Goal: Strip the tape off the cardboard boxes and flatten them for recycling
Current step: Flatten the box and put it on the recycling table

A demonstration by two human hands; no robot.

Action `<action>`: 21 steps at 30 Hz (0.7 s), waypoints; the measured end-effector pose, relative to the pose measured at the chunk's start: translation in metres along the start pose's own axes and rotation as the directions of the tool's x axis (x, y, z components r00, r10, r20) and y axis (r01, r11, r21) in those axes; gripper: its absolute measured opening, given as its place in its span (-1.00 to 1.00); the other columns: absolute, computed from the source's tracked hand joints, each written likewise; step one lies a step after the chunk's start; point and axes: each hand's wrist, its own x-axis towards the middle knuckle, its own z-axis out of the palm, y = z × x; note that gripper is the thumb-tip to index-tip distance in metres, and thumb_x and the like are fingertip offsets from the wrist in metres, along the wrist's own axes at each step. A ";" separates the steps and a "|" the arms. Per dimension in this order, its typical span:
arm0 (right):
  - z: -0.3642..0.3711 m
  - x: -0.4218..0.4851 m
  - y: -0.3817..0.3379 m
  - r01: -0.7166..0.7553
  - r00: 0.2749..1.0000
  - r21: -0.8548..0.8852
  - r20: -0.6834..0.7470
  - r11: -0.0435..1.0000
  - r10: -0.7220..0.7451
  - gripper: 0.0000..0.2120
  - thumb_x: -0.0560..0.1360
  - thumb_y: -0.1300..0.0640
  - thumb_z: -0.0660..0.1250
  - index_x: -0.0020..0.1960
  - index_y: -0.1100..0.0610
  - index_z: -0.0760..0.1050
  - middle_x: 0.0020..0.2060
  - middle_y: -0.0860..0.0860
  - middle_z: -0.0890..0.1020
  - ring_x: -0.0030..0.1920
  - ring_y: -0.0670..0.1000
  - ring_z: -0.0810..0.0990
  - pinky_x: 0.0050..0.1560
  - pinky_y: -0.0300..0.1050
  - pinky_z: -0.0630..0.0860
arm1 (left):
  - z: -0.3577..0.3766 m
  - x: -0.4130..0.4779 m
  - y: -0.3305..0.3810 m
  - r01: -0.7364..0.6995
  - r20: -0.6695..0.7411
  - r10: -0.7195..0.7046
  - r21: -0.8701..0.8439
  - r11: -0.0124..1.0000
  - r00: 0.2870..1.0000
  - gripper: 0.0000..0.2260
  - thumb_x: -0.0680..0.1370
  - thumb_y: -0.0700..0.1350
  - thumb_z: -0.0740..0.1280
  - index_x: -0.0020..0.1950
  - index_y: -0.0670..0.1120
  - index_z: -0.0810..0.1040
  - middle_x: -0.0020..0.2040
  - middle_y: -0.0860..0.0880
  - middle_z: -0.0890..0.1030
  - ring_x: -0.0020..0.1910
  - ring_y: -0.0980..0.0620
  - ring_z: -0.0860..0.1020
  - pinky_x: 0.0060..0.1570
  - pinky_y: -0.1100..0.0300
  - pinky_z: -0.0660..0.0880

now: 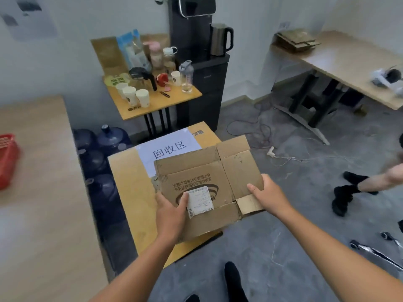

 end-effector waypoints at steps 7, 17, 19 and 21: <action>0.055 0.110 0.020 0.156 0.958 -0.390 0.283 0.907 -0.044 -0.21 0.57 -0.23 0.31 0.63 0.09 0.08 0.46 0.20 0.37 0.45 0.26 0.33 0.41 0.16 0.35 | 0.044 0.046 -0.018 0.163 -0.190 -0.088 0.430 0.888 0.978 -0.08 0.50 0.35 0.32 0.65 -0.01 -0.07 0.45 -0.15 0.36 0.41 -0.21 0.30 0.39 -0.18 0.33; 0.080 0.144 0.043 0.524 0.795 -0.498 0.577 0.691 -0.187 -0.25 0.56 -0.49 -0.08 0.55 -0.33 -0.44 0.59 -0.03 -0.45 0.58 0.10 -0.48 0.58 0.27 -0.23 | 0.071 0.053 -0.064 0.058 -0.061 -0.023 0.678 0.733 0.998 -0.23 0.53 0.50 -0.06 0.60 0.26 -0.34 0.63 0.14 -0.34 0.62 -0.02 -0.31 0.59 -0.15 0.01; 0.080 0.145 0.045 0.514 0.796 -0.520 0.585 0.682 -0.154 -0.24 0.53 -0.52 -0.12 0.54 -0.34 -0.47 0.58 -0.03 -0.46 0.57 0.10 -0.49 0.59 0.29 -0.21 | 0.071 0.056 -0.063 0.064 -0.025 -0.064 0.685 0.726 0.998 -0.24 0.52 0.51 -0.08 0.59 0.27 -0.34 0.61 0.15 -0.35 0.61 -0.01 -0.33 0.59 -0.15 -0.06; 0.078 0.141 0.041 0.517 0.808 -0.532 0.563 0.671 -0.177 -0.23 0.52 -0.52 -0.13 0.57 -0.31 -0.41 0.61 0.01 -0.39 0.60 0.12 -0.42 0.59 0.31 -0.19 | 0.066 0.056 -0.057 0.078 0.007 -0.115 0.695 0.715 0.993 -0.26 0.53 0.50 -0.06 0.59 0.28 -0.32 0.60 0.16 -0.38 0.60 0.01 -0.36 0.57 -0.22 -0.17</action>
